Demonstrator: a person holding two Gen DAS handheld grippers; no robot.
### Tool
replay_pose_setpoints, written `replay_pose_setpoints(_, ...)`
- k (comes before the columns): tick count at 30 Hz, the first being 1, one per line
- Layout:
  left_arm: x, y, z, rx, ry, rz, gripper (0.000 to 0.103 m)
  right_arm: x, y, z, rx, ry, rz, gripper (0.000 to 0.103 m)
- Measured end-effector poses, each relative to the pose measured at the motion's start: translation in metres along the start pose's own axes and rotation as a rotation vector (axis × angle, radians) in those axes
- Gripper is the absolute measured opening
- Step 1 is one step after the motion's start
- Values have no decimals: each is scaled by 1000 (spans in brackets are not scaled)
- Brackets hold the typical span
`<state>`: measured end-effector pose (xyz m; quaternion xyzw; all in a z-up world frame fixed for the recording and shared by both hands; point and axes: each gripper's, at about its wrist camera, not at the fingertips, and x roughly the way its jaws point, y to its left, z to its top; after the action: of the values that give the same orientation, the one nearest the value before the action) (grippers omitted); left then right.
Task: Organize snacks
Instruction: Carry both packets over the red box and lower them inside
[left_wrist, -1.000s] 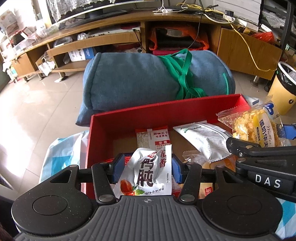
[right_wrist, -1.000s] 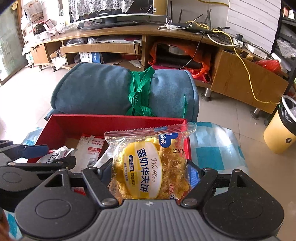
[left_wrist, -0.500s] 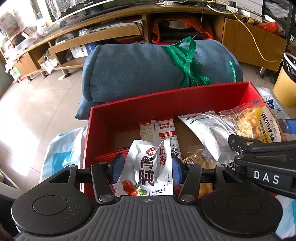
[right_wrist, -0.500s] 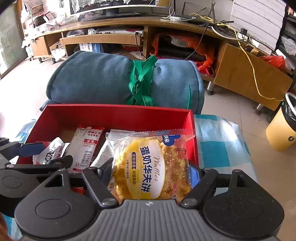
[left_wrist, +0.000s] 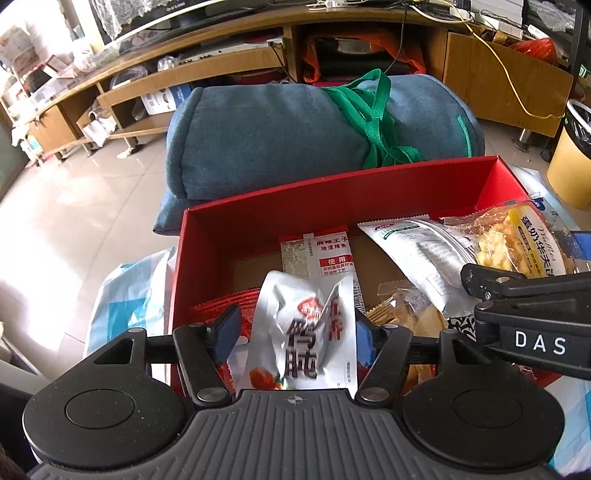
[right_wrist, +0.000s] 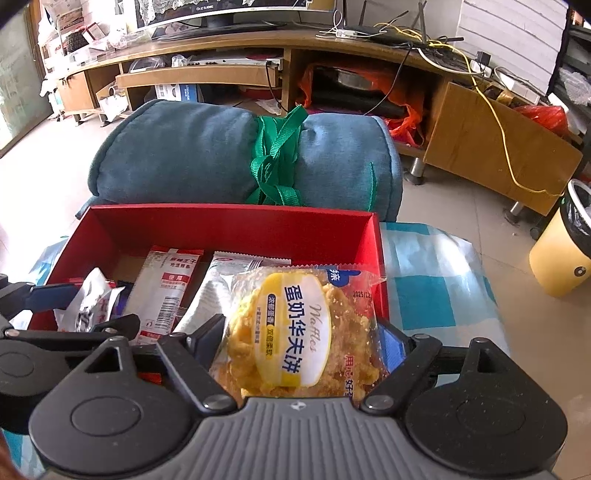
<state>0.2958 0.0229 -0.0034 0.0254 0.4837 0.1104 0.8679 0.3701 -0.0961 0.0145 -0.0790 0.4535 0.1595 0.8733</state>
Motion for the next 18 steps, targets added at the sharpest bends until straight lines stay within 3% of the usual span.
replay_pose_setpoints(18, -26, 12, 4, -42, -56, -43, 77, -32, -3, 4, 17, -50, 19, 83)
